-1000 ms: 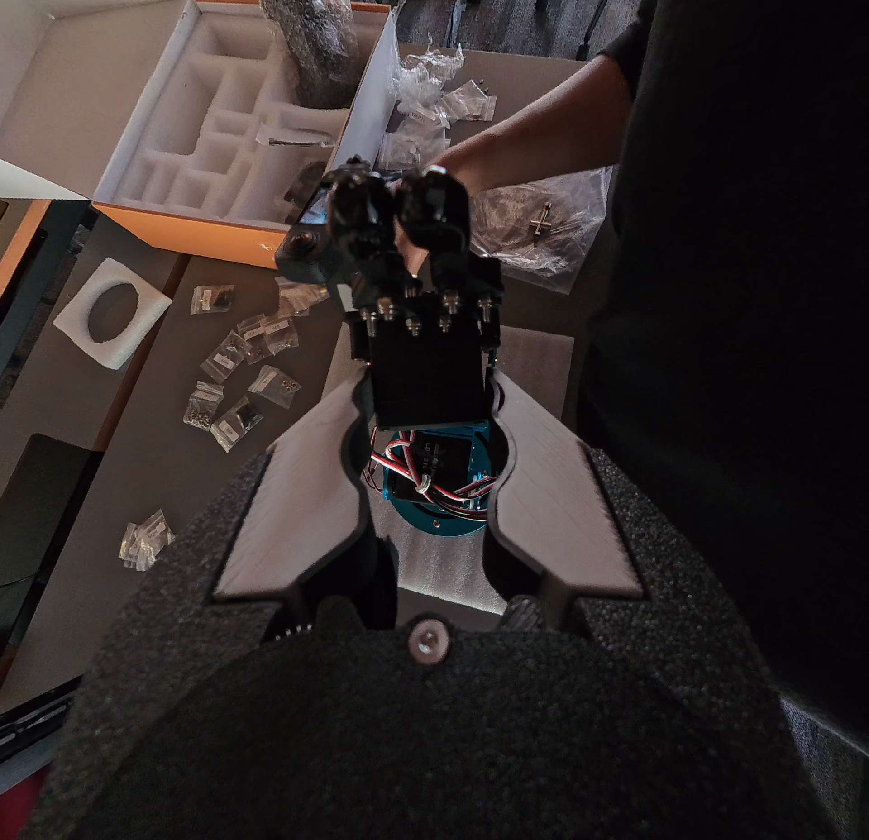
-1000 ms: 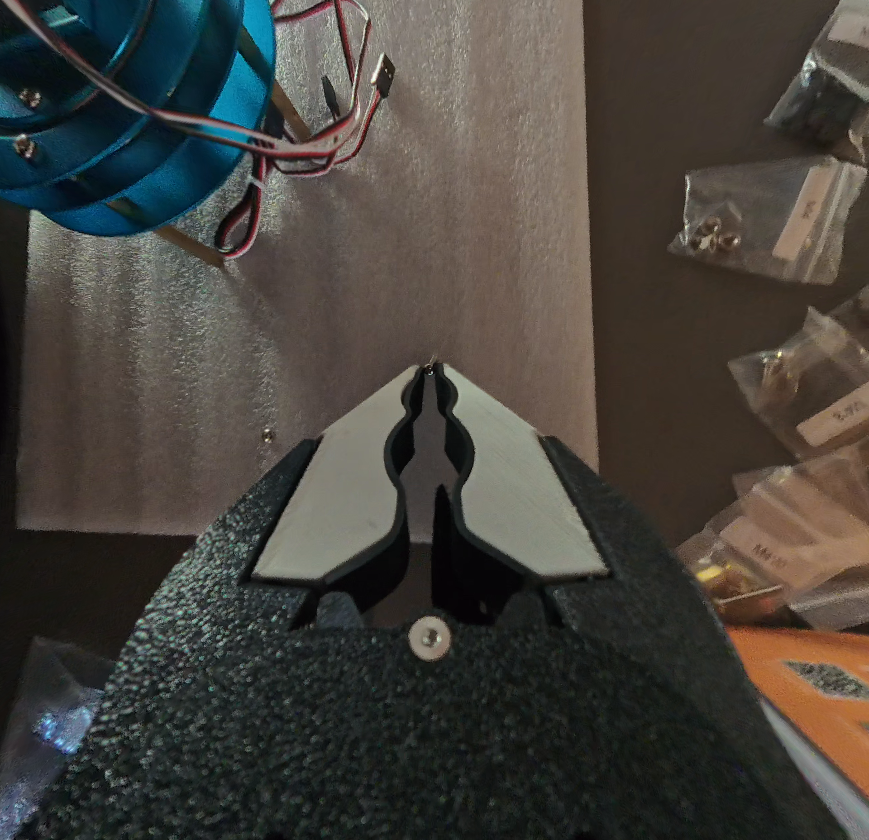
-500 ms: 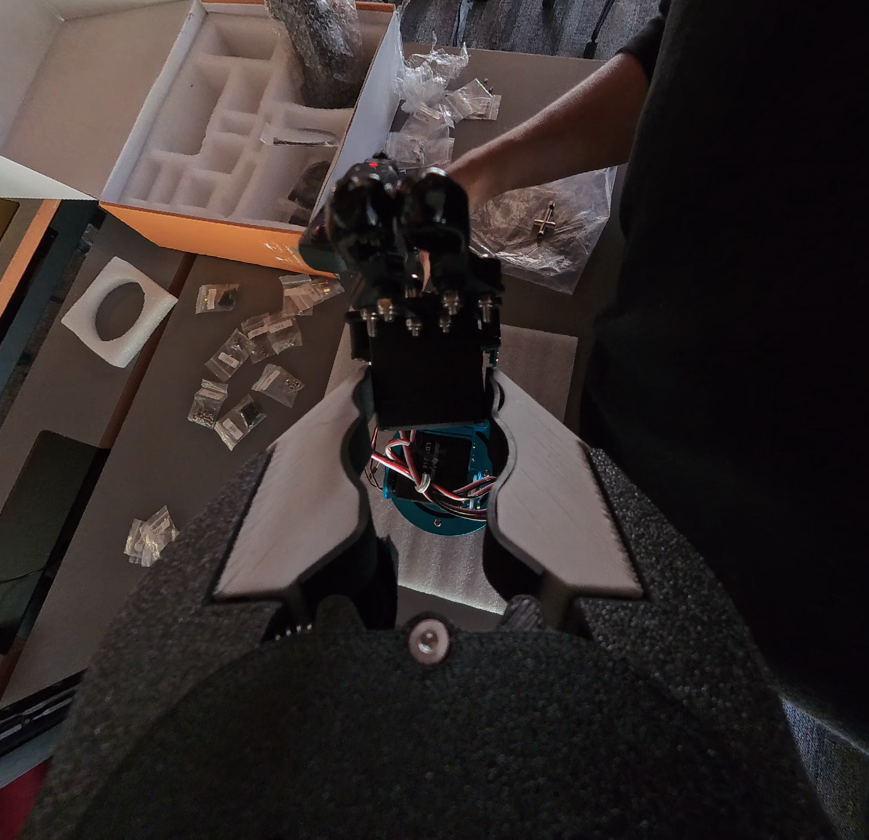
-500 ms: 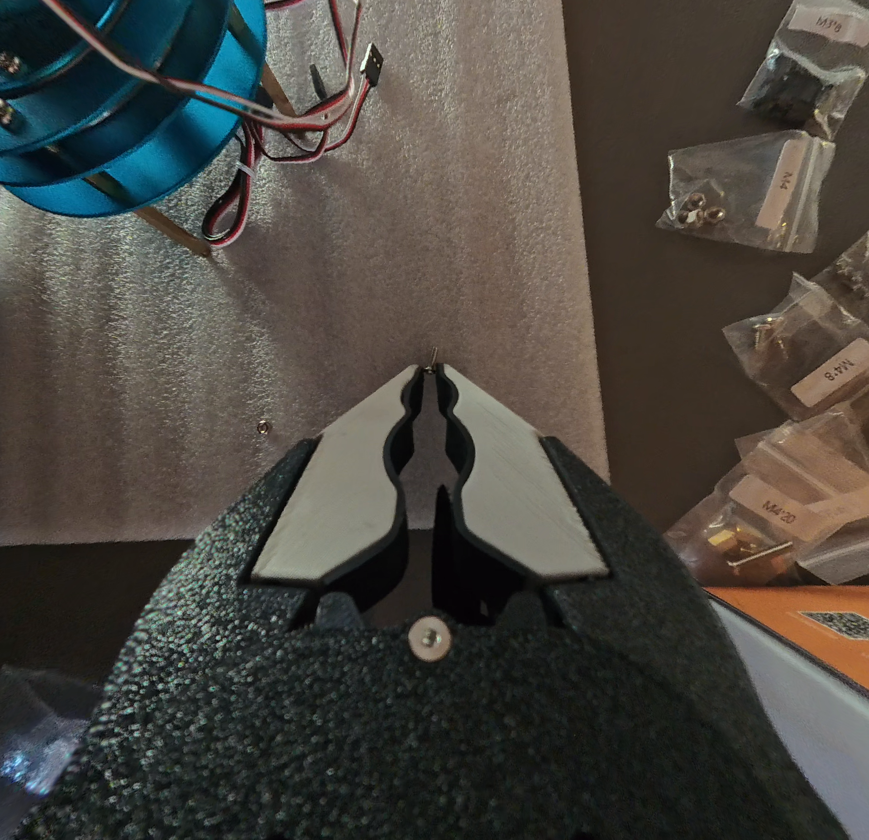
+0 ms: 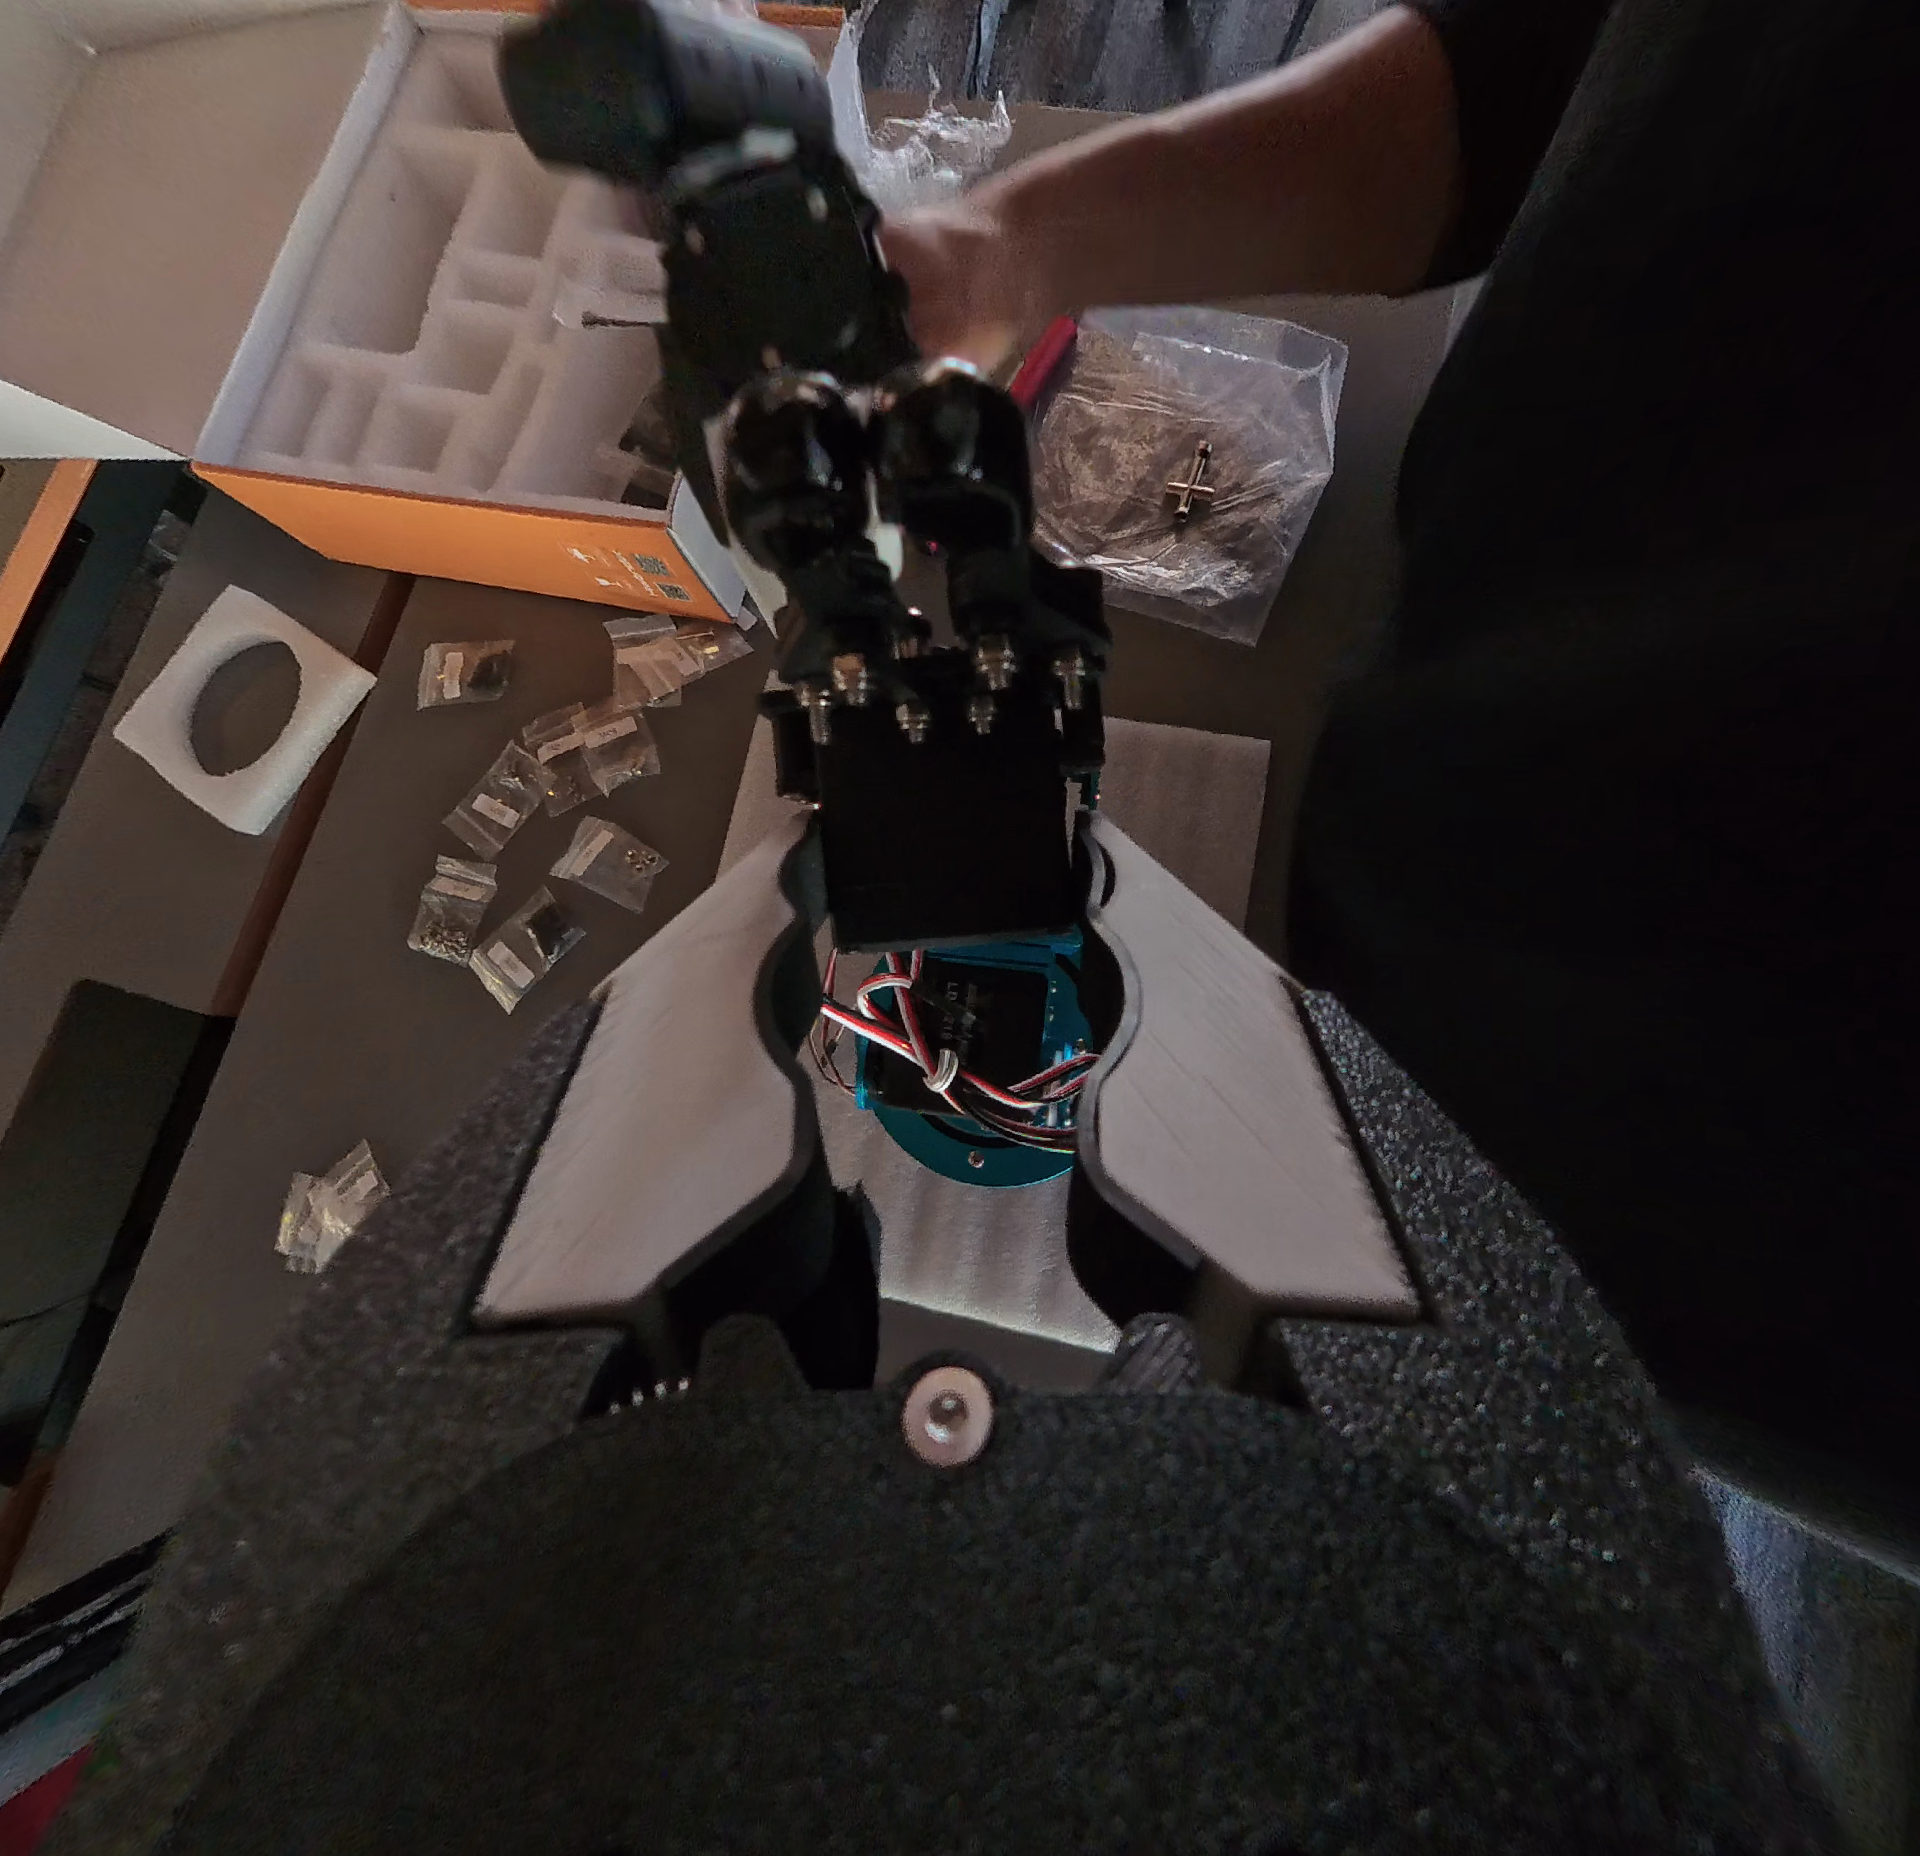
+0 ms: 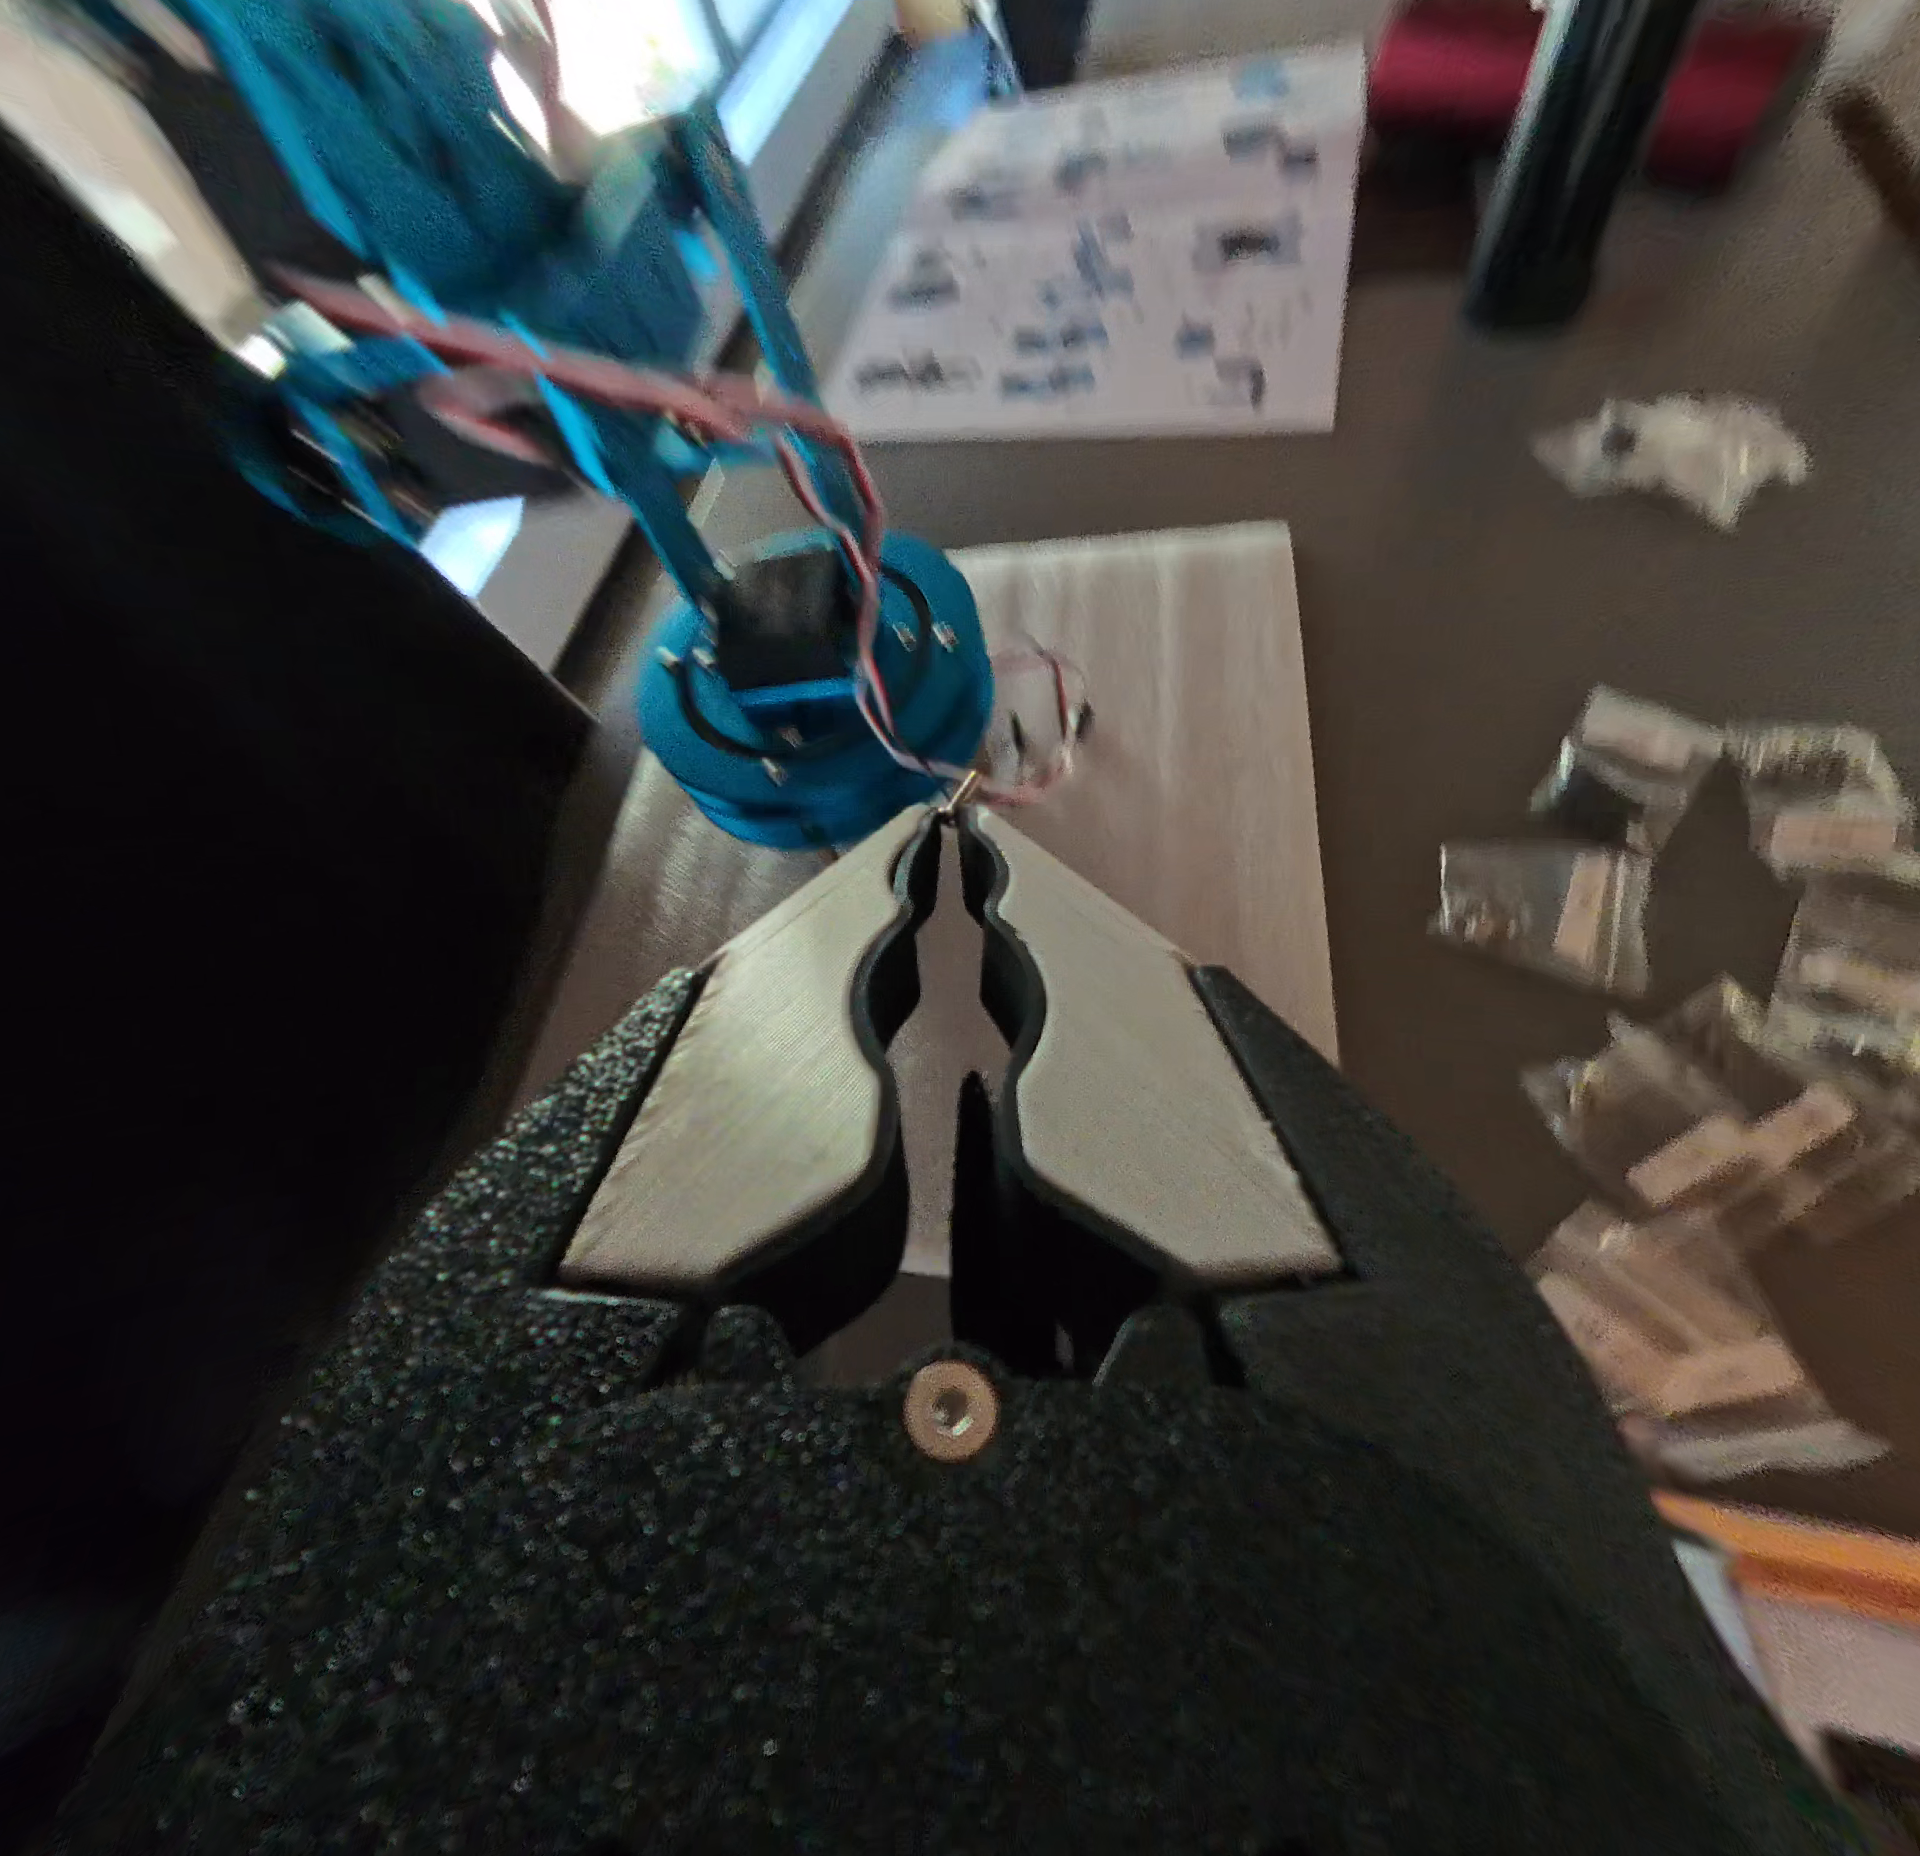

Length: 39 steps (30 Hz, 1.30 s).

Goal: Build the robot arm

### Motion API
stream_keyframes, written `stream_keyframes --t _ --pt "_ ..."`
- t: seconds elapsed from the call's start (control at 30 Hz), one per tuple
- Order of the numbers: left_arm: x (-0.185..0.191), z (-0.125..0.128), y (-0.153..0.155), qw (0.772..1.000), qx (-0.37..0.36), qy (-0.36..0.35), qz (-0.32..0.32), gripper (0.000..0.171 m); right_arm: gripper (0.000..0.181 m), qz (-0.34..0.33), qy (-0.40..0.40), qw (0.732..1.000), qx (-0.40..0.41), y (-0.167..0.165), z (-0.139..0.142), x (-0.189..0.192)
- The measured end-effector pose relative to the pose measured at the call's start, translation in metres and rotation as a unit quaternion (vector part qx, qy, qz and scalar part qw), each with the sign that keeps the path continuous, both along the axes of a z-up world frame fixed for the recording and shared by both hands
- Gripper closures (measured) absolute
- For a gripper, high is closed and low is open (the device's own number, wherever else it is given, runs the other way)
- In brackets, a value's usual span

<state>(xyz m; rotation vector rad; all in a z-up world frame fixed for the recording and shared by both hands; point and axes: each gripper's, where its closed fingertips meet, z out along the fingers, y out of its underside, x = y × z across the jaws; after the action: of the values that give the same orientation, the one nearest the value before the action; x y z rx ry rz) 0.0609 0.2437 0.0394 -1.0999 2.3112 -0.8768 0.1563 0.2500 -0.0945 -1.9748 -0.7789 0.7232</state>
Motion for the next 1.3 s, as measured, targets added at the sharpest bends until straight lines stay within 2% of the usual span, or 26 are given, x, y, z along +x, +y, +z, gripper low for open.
stream_keyframes --t 0.2,0.33,0.57,0.67,0.97,1.3 --pt "0.001 0.0 -0.001 1.0 -0.009 0.011 -0.01 0.125 0.179 0.13 0.0 0.989 0.073 -0.014 0.102 -0.024" --pt "0.002 0.0 -0.002 1.0 -0.001 0.017 -0.015 0.125 0.179 0.203 -0.01 0.976 0.078 -0.029 0.131 -0.051" --pt "0.003 -0.001 -0.003 1.0 0.005 0.022 -0.02 0.125 0.178 0.241 0.0 0.969 0.052 -0.031 0.136 -0.074" --pt "0.003 -0.001 -0.003 1.0 0.006 0.023 -0.019 0.125 0.178 0.239 -0.039 0.969 0.037 -0.026 0.129 -0.073" --pt "0.002 -0.001 -0.003 1.0 0.013 0.019 -0.021 0.125 0.179 0.263 -0.079 0.961 -0.006 -0.024 0.13 -0.075" --pt "0.006 0.0 -0.003 0.999 0.005 0.014 -0.028 0.125 0.179 0.278 -0.087 0.956 -0.024 -0.021 0.13 -0.075"
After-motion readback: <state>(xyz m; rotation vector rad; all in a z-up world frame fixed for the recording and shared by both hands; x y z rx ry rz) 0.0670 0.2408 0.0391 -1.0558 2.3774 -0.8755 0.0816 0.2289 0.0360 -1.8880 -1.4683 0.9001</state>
